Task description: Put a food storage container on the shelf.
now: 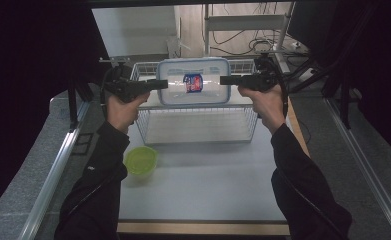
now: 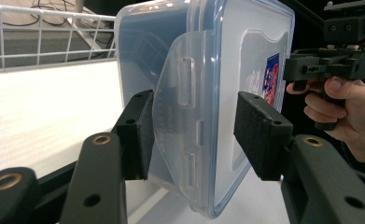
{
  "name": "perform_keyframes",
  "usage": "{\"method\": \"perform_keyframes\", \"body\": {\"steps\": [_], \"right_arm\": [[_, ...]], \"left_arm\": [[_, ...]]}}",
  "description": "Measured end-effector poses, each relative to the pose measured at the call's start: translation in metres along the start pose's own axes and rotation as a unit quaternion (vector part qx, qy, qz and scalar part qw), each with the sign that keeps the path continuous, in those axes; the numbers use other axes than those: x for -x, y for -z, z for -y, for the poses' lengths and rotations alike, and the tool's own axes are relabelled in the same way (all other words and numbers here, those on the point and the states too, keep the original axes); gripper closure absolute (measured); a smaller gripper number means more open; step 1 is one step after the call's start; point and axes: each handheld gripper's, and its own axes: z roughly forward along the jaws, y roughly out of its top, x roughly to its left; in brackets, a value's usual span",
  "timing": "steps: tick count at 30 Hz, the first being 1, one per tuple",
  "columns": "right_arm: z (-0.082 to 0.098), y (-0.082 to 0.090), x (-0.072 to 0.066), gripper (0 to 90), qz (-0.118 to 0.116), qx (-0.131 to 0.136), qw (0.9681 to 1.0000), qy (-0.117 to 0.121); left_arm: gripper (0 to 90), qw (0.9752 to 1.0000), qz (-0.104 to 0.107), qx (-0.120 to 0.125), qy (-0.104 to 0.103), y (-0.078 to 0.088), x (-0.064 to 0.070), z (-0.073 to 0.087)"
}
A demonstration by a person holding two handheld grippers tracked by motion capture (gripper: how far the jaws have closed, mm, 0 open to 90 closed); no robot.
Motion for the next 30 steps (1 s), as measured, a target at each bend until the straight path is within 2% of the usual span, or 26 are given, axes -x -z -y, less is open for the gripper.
{"method": "perform_keyframes", "body": {"steps": [8, 13, 15, 16, 18, 24, 26, 28, 30], "right_arm": [[-0.001, -0.005, 0.014, 52.3, -0.007, 0.006, 0.9996, -0.025], [-0.003, -0.004, 0.018, 51.9, -0.008, 0.008, 0.9995, -0.029], [-0.002, -0.004, 0.019, 51.6, -0.008, 0.010, 0.9995, -0.029], [-0.002, -0.004, 0.019, 51.4, -0.008, 0.012, 0.9995, -0.030], [-0.001, -0.005, 0.019, 51.0, -0.006, 0.014, 0.9995, -0.027], [-0.001, -0.006, 0.019, 50.4, -0.001, 0.015, 0.9997, -0.020], [-0.001, -0.007, 0.017, 50.0, 0.006, 0.013, 0.9997, -0.018], [0.000, -0.009, 0.016, 49.0, 0.011, 0.008, 0.9998, -0.014], [0.000, -0.010, 0.014, 46.5, 0.019, 0.002, 0.9998, -0.009]], "left_arm": [[49.2, 0.9999, -0.004, 0.004, 0.010, -0.007, -0.004, -0.003], [49.5, 1.0000, -0.003, -0.002, 0.008, -0.009, -0.004, -0.003], [49.1, 1.0000, -0.007, -0.002, 0.003, -0.010, -0.003, -0.003], [48.4, 0.9999, -0.013, -0.002, -0.010, -0.011, -0.002, -0.003], [47.4, 0.9997, -0.016, -0.001, -0.019, -0.011, -0.001, -0.003], [46.8, 0.9995, -0.022, 0.003, -0.024, -0.010, -0.001, -0.001], [45.8, 0.9989, -0.037, 0.004, -0.030, -0.011, 0.000, -0.001], [43.2, 0.9970, -0.063, 0.000, -0.045, -0.012, 0.001, -0.001], [45.6, 0.9962, -0.069, -0.009, -0.051, -0.015, 0.001, 0.001]]}}
